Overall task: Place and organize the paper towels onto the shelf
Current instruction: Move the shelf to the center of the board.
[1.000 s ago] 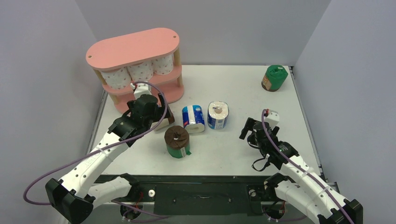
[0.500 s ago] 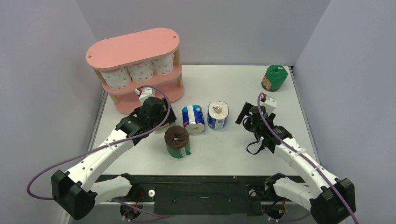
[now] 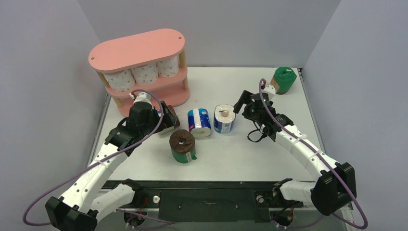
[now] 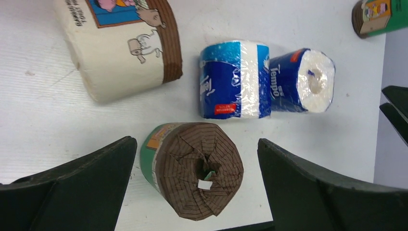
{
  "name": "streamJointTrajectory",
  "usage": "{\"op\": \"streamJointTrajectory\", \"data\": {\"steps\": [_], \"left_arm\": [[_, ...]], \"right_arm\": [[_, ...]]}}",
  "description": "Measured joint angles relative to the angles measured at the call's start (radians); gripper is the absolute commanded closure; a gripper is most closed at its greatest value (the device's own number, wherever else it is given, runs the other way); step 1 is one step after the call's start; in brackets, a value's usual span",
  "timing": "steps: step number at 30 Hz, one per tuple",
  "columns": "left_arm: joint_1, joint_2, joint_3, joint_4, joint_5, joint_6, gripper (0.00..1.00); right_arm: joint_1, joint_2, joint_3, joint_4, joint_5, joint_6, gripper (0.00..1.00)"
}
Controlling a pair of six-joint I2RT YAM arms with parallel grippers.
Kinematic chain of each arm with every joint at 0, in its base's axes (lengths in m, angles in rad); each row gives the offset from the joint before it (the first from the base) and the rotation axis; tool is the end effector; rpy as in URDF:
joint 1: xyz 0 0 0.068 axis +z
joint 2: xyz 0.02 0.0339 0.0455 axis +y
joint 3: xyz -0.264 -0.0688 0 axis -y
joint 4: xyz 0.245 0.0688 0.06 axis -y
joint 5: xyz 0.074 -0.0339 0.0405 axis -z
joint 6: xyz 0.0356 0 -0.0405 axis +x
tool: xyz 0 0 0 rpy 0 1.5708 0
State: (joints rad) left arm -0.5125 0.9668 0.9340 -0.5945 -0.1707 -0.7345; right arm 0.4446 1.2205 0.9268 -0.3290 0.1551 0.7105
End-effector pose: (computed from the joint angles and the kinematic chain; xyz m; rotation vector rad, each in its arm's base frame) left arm 0.1818 -0.0954 0.3187 -0.3442 2.2083 -0.5100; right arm 0.2461 0.1111 0.2843 0.3828 2.1931 0.4783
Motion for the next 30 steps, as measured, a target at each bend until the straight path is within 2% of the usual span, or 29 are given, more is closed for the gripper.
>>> {"op": "streamJointTrajectory", "data": {"steps": [4,8,15,20,26,30], "left_arm": [[0.111,-0.017,0.000,-0.001,0.047,0.017,0.04],[0.155,-0.043,0.034,-0.024,0.046,0.044,0.04],[0.190,-0.141,0.196,-0.030,-0.087,0.045,0.04],[0.250,-0.124,0.321,0.028,-0.140,-0.044,0.03],[0.372,-0.013,0.356,0.126,-0.080,-0.198,0.00],[0.454,0.089,0.332,0.242,0.027,-0.331,0.14]], "right_arm": [[0.002,0.008,0.030,0.043,-0.010,-0.003,0.15],[0.009,0.024,0.051,0.092,-0.021,-0.003,0.15],[0.018,0.035,0.052,0.149,-0.068,0.009,0.16],[0.029,0.031,0.053,0.156,-0.093,0.026,0.17],[0.034,-0.074,-0.007,0.144,-0.101,0.037,0.17],[0.034,-0.190,-0.064,0.119,-0.100,0.037,0.17]]}}
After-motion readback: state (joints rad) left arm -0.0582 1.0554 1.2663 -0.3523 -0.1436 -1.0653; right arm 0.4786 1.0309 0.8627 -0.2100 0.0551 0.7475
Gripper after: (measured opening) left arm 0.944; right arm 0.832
